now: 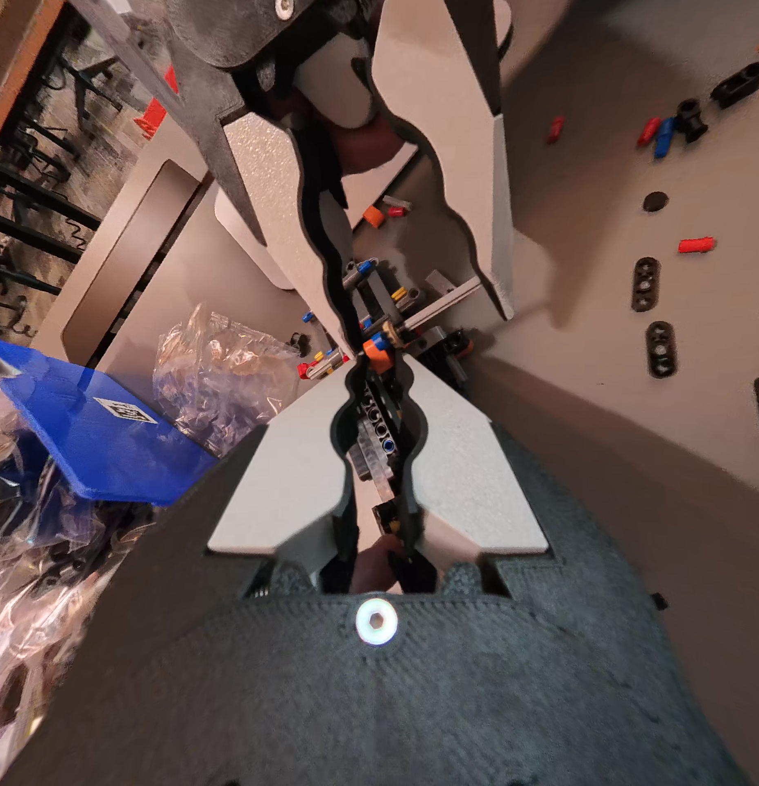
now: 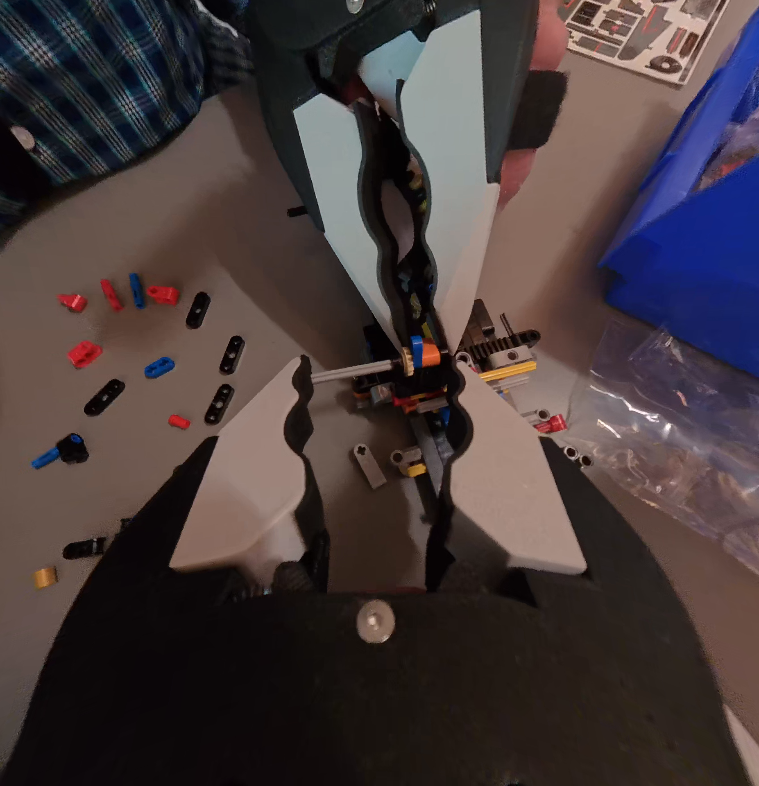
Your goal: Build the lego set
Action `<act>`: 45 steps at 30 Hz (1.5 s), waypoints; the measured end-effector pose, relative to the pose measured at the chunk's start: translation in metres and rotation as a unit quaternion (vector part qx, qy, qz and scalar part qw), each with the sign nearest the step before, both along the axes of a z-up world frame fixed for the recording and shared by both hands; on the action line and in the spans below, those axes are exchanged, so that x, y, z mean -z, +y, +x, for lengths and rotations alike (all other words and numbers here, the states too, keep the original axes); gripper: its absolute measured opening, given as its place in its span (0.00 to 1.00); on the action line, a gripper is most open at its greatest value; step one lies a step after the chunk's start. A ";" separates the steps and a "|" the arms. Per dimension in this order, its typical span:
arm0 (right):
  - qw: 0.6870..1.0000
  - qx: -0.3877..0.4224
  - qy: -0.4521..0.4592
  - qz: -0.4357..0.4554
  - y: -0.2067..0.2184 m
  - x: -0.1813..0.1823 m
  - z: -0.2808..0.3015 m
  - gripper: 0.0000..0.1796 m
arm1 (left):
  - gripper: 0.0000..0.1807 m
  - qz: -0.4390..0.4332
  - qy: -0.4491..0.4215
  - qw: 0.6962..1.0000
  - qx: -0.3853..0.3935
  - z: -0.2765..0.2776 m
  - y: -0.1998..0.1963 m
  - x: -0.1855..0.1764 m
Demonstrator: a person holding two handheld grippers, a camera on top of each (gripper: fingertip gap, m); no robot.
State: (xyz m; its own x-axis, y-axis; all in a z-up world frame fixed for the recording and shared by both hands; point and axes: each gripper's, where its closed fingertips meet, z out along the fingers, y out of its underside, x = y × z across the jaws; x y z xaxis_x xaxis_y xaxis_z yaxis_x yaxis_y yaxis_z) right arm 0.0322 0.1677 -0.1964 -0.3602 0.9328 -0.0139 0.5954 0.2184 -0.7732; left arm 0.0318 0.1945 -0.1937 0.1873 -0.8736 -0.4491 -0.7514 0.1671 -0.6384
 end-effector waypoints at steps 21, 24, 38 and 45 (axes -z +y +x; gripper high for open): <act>1.000 0.008 -0.002 0.013 0.003 -0.003 0.007 0.38 | 0.13 -0.028 -0.032 0.999 -0.006 -0.009 -0.002 -0.006; 1.000 0.012 -0.003 0.015 0.005 0.000 0.006 0.38 | 0.13 -0.034 -0.037 0.999 -0.008 -0.010 -0.003 -0.004; 0.999 0.006 -0.010 0.032 -0.001 -0.002 0.002 0.40 | 0.12 -0.047 -0.022 0.999 -0.004 -0.012 -0.009 0.005; 0.999 -0.004 -0.019 0.038 -0.006 0.002 0.001 0.39 | 0.13 -0.056 -0.028 0.998 -0.014 -0.018 -0.009 0.003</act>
